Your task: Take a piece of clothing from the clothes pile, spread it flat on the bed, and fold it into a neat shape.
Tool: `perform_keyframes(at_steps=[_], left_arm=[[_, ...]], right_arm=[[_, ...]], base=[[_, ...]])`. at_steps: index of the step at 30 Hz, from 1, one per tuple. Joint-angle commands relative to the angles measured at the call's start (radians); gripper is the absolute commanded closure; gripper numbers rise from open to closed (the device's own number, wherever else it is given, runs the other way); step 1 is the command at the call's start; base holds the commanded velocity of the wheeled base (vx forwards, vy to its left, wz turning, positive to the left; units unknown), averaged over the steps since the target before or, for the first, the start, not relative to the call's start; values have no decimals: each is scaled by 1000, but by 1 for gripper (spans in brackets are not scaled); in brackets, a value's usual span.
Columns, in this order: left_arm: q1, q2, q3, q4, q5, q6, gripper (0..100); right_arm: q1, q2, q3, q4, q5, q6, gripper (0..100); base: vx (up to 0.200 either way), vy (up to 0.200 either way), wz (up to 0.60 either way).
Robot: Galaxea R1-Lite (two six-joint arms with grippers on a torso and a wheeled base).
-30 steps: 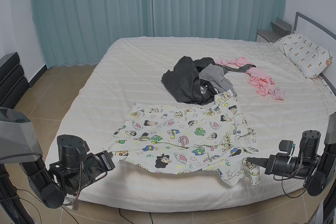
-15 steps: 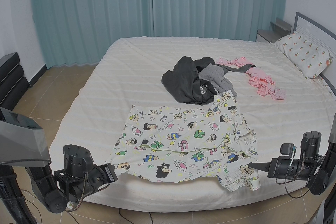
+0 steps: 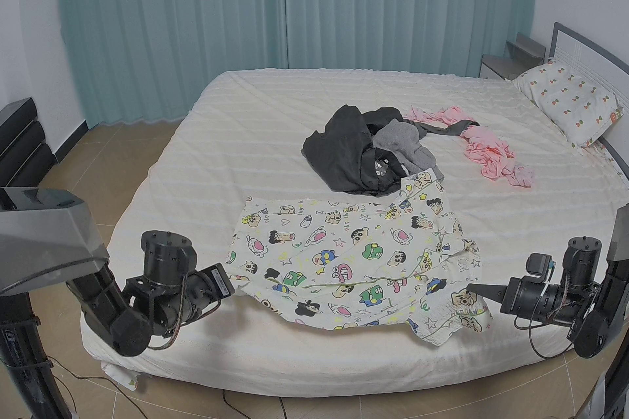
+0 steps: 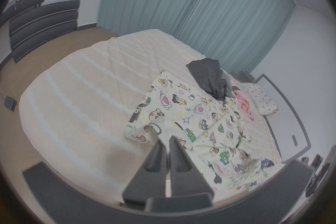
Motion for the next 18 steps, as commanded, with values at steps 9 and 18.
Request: perform_keyframes(at_steps=[9, 18], left_arm=[[105, 151, -452, 367, 1, -88, 100], [119, 352, -758, 576, 30, -122, 100]], right_arm=[[-41, 195, -262, 18, -51, 17, 100], [-91, 303, -443, 135, -82, 17, 100]], base=[[0, 0, 0], [0, 0, 0]])
